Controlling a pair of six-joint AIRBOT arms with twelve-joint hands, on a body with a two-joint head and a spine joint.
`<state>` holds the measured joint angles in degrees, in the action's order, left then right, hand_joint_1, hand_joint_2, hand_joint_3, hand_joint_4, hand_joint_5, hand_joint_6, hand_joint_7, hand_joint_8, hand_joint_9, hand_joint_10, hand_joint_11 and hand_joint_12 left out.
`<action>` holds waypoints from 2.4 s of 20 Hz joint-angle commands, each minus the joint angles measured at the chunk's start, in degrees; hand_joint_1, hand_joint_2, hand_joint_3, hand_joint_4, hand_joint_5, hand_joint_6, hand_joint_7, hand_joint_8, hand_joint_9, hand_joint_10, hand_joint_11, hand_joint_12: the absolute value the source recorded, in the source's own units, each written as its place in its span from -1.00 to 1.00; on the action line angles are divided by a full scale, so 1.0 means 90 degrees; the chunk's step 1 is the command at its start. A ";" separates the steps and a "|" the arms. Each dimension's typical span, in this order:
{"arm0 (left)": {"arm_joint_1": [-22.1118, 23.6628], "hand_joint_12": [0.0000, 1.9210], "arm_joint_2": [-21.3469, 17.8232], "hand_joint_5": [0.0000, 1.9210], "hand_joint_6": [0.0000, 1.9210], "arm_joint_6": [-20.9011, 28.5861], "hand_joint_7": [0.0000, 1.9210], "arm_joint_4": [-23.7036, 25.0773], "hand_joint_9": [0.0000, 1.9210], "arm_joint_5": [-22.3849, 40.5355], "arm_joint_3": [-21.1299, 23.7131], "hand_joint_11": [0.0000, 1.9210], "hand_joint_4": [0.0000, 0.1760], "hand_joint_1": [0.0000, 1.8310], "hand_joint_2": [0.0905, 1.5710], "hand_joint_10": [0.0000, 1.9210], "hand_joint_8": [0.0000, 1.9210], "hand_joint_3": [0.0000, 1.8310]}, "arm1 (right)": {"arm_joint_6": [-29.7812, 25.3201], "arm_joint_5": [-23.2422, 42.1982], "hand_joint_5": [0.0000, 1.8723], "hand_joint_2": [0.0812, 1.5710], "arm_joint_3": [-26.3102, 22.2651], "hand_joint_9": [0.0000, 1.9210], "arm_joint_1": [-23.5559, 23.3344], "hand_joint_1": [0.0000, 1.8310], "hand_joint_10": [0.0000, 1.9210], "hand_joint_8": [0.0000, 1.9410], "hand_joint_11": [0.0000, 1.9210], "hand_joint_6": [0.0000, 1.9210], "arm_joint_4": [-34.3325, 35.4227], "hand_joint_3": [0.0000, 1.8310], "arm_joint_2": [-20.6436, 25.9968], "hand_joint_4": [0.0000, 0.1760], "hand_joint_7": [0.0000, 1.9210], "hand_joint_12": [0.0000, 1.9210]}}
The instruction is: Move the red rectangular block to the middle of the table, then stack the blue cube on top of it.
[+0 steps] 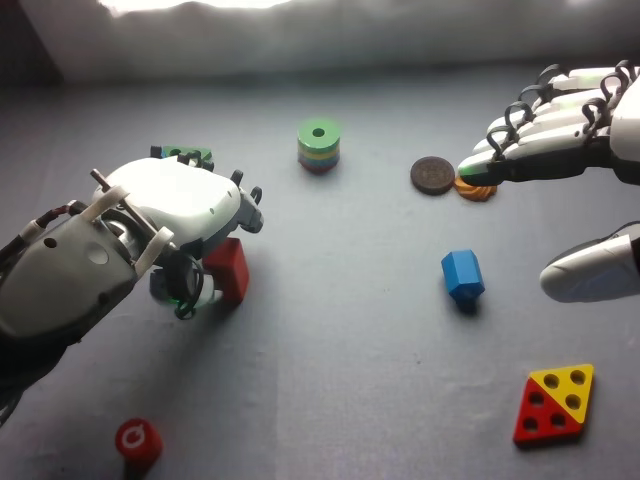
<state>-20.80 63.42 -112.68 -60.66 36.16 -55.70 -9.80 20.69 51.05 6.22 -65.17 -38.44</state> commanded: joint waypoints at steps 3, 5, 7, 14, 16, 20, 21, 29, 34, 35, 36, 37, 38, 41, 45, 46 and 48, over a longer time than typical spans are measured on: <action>0.0085 0.14 -0.0026 -0.27 -0.97 -0.0062 -0.18 0.0242 -0.17 0.0519 -0.0013 -0.71 -1.00 0.41 0.36 -0.96 -0.98 -1.00 | -0.0008 0.0325 -0.72 0.38 -0.0003 -0.80 -0.0085 -0.88 -0.98 -1.00 -1.00 -1.00 0.0253 -1.00 0.0083 -1.00 -0.75 -0.08; 0.0132 0.12 -0.0018 -0.23 -0.98 -0.0152 -0.11 0.0164 -0.11 0.0520 -0.0013 -0.67 -1.00 0.42 0.37 -0.95 -0.98 -1.00 | -0.0008 0.0326 -0.72 0.39 -0.0003 -0.80 -0.0085 -0.87 -0.98 -1.00 -1.00 -1.00 0.0253 -1.00 0.0083 -1.00 -0.76 -0.08; 0.0166 0.09 0.0002 -0.14 -0.98 -0.0180 -0.02 0.0123 -0.02 0.0527 -0.0012 -0.57 -1.00 0.49 0.36 -0.96 -0.98 -1.00 | -0.0008 0.0327 -0.72 0.40 -0.0003 -0.80 -0.0085 -0.89 -0.99 -1.00 -1.00 -1.00 0.0253 -1.00 0.0083 -1.00 -0.76 -0.09; 0.0183 0.72 0.0040 -0.30 0.25 -0.0239 -0.04 0.0035 -0.10 0.0607 0.0039 -0.47 -1.00 0.60 0.47 0.36 0.09 -1.00 | -0.0008 0.0327 -0.72 0.39 -0.0003 -0.81 -0.0085 -0.87 -0.99 -1.00 -1.00 -1.00 0.0253 -1.00 0.0083 -1.00 -0.77 -0.11; 0.0181 0.73 0.0039 -0.29 0.22 -0.0240 -0.05 0.0032 -0.06 0.0607 0.0039 -0.40 -1.00 0.63 0.46 0.29 0.11 -1.00 | -0.0008 0.0327 -0.72 0.39 -0.0003 -0.81 -0.0085 -0.87 -0.99 -1.00 -1.00 -1.00 0.0253 -1.00 0.0083 -1.00 -0.76 -0.12; 0.0183 0.68 0.0037 -0.25 0.20 -0.0242 -0.04 0.0009 -0.02 0.0607 0.0047 -0.32 -1.00 0.63 0.43 0.22 0.07 -1.00 | -0.0008 0.0327 -0.72 0.40 -0.0003 -0.82 -0.0085 -0.88 -0.99 -1.00 -1.00 -0.99 0.0253 -1.00 0.0083 -1.00 -0.77 -0.18; 0.0184 0.65 0.0036 -0.23 0.16 -0.0242 -0.01 -0.0001 0.00 0.0607 0.0055 -0.30 -1.00 0.63 0.42 0.18 0.02 -1.00 | -0.0008 0.0327 -0.72 0.40 -0.0003 -0.82 -0.0085 -0.87 -0.99 -1.00 -1.00 -0.99 0.0253 -1.00 0.0083 -1.00 -0.77 -0.19; 0.0382 0.65 0.0063 -0.21 0.14 -0.0493 0.02 -0.0381 0.02 0.0812 0.0154 -0.30 -1.00 0.63 0.41 0.17 -0.05 -1.00 | -0.0008 0.0327 -0.71 0.40 -0.0003 -0.81 -0.0086 -0.86 -0.99 -1.00 -1.00 -1.00 0.0253 -1.00 0.0083 -1.00 -0.76 -0.14; 0.0577 0.65 0.0194 -0.20 0.17 -0.0691 0.01 -0.0688 0.02 0.1070 0.0221 -0.29 -1.00 0.63 0.41 0.16 -0.06 -1.00 | -0.0008 0.0327 -0.71 0.40 -0.0003 -0.80 -0.0087 -0.89 -0.99 -1.00 -1.00 -1.00 0.0253 -1.00 0.0083 -1.00 -0.75 -0.14; 0.0614 0.65 0.0228 -0.21 0.17 -0.0727 0.00 -0.0771 0.02 0.1185 0.0254 -0.28 -1.00 0.63 0.40 0.15 -0.06 -1.00 | -0.0008 0.0327 -0.71 0.41 -0.0003 -0.79 -0.0087 -0.88 -0.99 -1.00 -1.00 -1.00 0.0253 -1.00 0.0083 -1.00 -0.75 -0.15; 0.0661 0.64 0.0268 -0.21 0.16 -0.0786 0.01 -0.0857 0.02 0.1299 0.0286 -0.28 -1.00 0.63 0.40 0.15 -0.05 -1.00 | -0.0008 0.0327 -0.70 0.41 -0.0003 -0.78 -0.0087 -0.89 -0.98 -0.99 -1.00 -0.99 0.0253 -1.00 0.0083 -1.00 -0.74 -0.11; 0.0691 0.63 0.0296 -0.21 0.17 -0.0834 0.00 -0.0916 0.03 0.1351 0.0306 -0.27 -1.00 0.63 0.40 0.13 -0.05 -1.00 | -0.0008 0.0327 -0.71 0.41 -0.0003 -0.78 -0.0087 -0.90 -0.99 -1.00 -1.00 -1.00 0.0253 -1.00 0.0083 -1.00 -0.75 -0.11; 0.0727 0.63 0.0335 -0.22 0.17 -0.0905 0.00 -0.0991 0.03 0.1425 0.0332 -0.26 -1.00 0.63 0.40 0.13 -0.05 -1.00 | -0.0008 0.0327 -0.71 0.41 -0.0003 -0.79 -0.0088 -0.90 -0.99 -1.00 -1.00 -1.00 0.0253 -1.00 0.0083 -1.00 -0.76 -0.11; 0.0805 0.62 0.0469 -0.20 0.15 -0.1060 0.01 -0.1208 0.04 0.1727 0.0435 -0.26 -1.00 0.63 0.40 0.12 -0.06 -1.00 | -0.0008 0.0327 -0.70 0.40 -0.0003 -0.78 -0.0090 -0.88 -0.99 -1.00 -1.00 -1.00 0.0253 -1.00 0.0083 -1.00 -0.75 -0.12; 0.0850 0.65 0.0673 -0.22 0.16 -0.1123 0.00 -0.1447 0.02 0.2116 0.0556 -0.28 -1.00 0.63 0.41 0.15 -0.03 -1.00 | -0.0008 0.0327 -0.69 0.40 -0.0003 -0.78 -0.0091 -0.88 -0.99 -0.99 -1.00 -0.99 0.0253 -1.00 0.0083 -1.00 -0.75 -0.13; 0.0864 0.64 0.0731 -0.22 0.17 -0.1123 -0.01 -0.1475 0.02 0.2155 0.0565 -0.27 -1.00 0.63 0.41 0.15 -0.03 -1.00 | -0.0008 0.0327 -0.69 0.40 -0.0003 -0.78 -0.0092 -0.87 -0.99 -0.99 -1.00 -0.99 0.0253 -1.00 0.0083 -1.00 -0.74 -0.13; 0.0896 0.61 0.0822 -0.20 0.15 -0.1174 0.01 -0.1548 0.04 0.2241 0.0583 -0.25 -1.00 0.63 0.40 0.12 -0.05 -1.00 | -0.0008 0.0327 -0.69 0.40 -0.0003 -0.77 -0.0094 -0.87 -0.99 -0.99 -1.00 -0.99 0.0253 -1.00 0.0083 -1.00 -0.74 -0.09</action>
<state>-13.21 71.37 -123.00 -78.96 53.08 -50.70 -9.80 20.69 51.05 6.22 -65.17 -38.41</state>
